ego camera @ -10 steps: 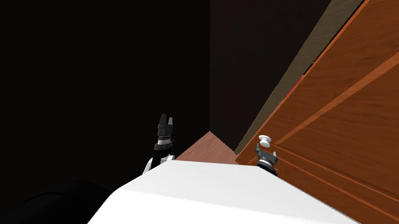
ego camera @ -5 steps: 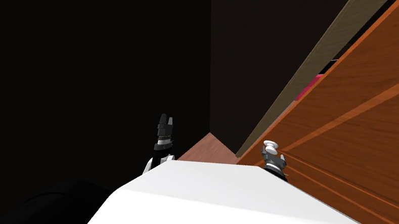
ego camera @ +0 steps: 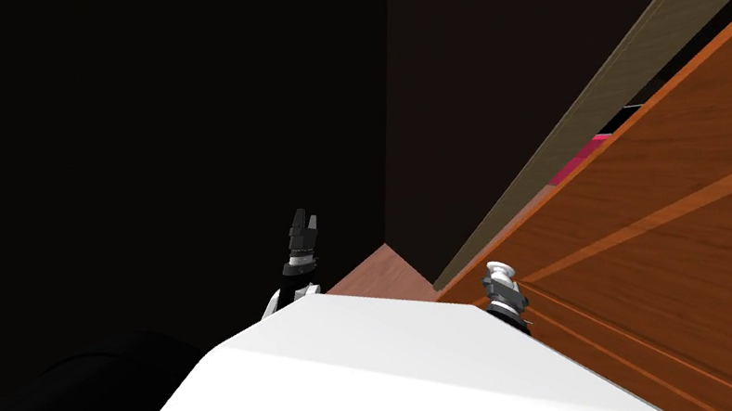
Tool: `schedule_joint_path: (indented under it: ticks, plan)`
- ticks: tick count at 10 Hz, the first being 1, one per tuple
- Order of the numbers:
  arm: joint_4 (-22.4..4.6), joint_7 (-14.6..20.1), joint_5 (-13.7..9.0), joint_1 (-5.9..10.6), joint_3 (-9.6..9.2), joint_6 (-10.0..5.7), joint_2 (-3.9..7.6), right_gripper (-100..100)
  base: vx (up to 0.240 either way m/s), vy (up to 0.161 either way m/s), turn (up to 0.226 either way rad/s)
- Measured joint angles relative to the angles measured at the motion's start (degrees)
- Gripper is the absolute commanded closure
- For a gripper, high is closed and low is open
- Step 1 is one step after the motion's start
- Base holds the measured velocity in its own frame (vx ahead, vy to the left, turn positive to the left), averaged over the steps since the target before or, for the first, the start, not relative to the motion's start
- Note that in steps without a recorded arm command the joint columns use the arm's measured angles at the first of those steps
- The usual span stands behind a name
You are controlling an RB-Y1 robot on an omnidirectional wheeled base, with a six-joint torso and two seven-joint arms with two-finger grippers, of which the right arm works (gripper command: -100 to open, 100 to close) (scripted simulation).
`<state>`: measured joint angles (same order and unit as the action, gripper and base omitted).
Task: Pull the door open
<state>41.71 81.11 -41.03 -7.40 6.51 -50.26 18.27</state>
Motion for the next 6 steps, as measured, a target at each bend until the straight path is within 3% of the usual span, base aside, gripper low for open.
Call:
schedule_joint_path:
  ticks: [2, 3, 6]
  plan:
    - [0.0, 0.0, 0.0, -0.02, -0.07, 0.07, -0.03, 100, 0.000, 0.000, 0.000]
    - [0.0, 0.0, 0.0, -0.02, -0.08, 0.07, -0.04, 100, -0.130, 0.007, 0.065]
    - [1.0, 1.0, 0.9, -0.09, -1.60, 0.26, 0.54, 100, -0.231, 0.025, 0.070]
